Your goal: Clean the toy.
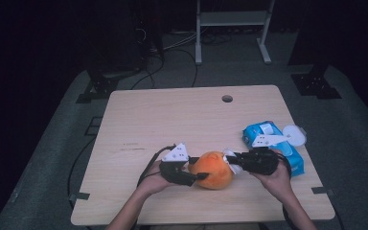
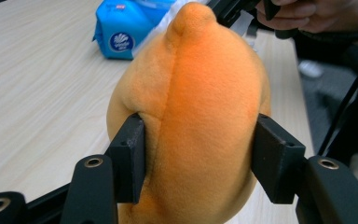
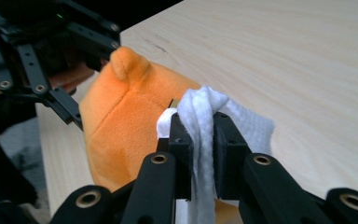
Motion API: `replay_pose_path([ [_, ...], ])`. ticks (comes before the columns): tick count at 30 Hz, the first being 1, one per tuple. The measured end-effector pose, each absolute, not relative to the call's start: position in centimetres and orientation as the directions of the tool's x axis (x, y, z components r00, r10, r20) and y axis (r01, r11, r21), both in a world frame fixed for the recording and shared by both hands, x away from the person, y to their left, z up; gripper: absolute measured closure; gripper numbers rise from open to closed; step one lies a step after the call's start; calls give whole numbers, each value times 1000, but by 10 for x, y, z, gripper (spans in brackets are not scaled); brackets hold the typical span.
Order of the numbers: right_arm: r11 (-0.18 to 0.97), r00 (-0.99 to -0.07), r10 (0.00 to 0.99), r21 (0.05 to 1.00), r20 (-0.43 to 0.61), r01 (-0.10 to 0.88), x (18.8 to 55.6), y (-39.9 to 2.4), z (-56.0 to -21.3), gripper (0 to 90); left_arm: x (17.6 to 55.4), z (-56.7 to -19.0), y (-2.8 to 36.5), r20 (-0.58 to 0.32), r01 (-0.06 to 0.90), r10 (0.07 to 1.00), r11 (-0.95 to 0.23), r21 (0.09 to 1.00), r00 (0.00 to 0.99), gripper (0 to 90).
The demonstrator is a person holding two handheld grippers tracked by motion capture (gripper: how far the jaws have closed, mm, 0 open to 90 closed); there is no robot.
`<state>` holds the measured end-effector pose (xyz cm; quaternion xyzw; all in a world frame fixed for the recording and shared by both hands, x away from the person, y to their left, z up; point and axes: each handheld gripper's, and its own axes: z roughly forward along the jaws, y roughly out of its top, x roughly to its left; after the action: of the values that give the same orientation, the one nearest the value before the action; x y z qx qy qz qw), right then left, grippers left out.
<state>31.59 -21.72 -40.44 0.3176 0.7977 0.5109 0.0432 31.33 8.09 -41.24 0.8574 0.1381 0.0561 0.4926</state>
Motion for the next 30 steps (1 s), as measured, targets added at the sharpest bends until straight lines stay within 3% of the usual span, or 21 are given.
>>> replay_pose_path([
  [6,283,-805,536,845,254,454,314,-212,-402,790,315,-412,83,-61,213,306,-493,844,950,445],
  [20,328,-869,474,887,143,325,291,-186,-374,790,303,-405,70,-8,171,289,-544,822,957,444],
  [25,333,-851,496,867,173,370,300,-192,-388,790,310,-414,75,-33,168,277,-479,862,960,304],
  [30,319,-841,507,865,189,387,305,-201,-391,790,317,-418,84,-66,168,251,-411,896,966,233],
])
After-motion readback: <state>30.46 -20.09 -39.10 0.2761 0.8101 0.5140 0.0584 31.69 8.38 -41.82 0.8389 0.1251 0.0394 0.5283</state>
